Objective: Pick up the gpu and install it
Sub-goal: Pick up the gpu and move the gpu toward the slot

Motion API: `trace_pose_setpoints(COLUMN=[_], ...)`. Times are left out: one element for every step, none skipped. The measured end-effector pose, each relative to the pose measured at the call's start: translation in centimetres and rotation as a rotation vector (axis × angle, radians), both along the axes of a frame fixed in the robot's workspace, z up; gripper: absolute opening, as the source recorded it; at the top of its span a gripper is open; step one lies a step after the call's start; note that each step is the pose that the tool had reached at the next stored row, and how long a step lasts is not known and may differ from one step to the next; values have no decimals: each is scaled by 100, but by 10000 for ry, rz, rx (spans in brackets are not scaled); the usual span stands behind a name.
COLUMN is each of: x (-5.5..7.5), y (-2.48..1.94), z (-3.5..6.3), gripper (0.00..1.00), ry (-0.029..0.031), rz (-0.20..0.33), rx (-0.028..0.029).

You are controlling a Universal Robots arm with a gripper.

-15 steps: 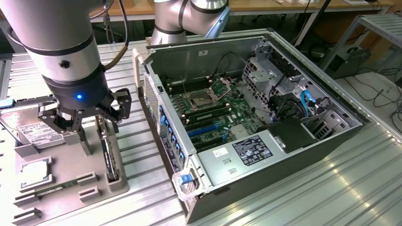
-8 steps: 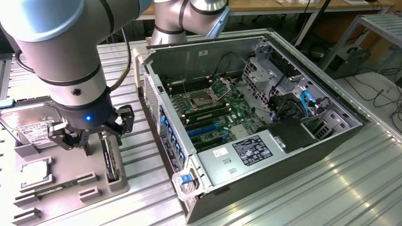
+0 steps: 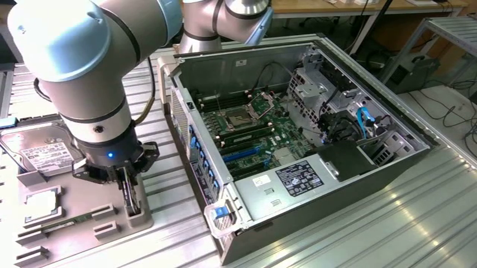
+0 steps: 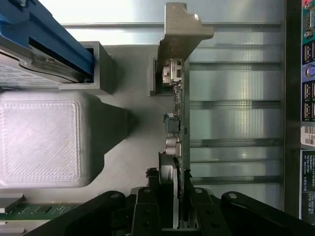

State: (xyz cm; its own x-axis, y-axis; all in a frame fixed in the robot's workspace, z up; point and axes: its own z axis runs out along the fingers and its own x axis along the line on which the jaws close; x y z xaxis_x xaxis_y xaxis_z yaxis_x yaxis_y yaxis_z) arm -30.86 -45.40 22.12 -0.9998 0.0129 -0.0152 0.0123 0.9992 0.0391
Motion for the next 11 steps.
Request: trace_pose_setpoints(x=[1,0,0,0,0,0,0,0,0,0,0], y=[0,0,0,0,0,0,0,0,0,0,0], z=[2,10,19,28,38,51,60,66,70,79,93], gripper=[28,28,28,28,28,28,28,28,28,28,28], ry=[-1,2,0,0,0,-1,-1,-1,-1,0,0], rz=[0,0,0,0,0,0,0,0,0,0,0], rx=[1,-2,0,0,1,3,4,4,4,3,3])
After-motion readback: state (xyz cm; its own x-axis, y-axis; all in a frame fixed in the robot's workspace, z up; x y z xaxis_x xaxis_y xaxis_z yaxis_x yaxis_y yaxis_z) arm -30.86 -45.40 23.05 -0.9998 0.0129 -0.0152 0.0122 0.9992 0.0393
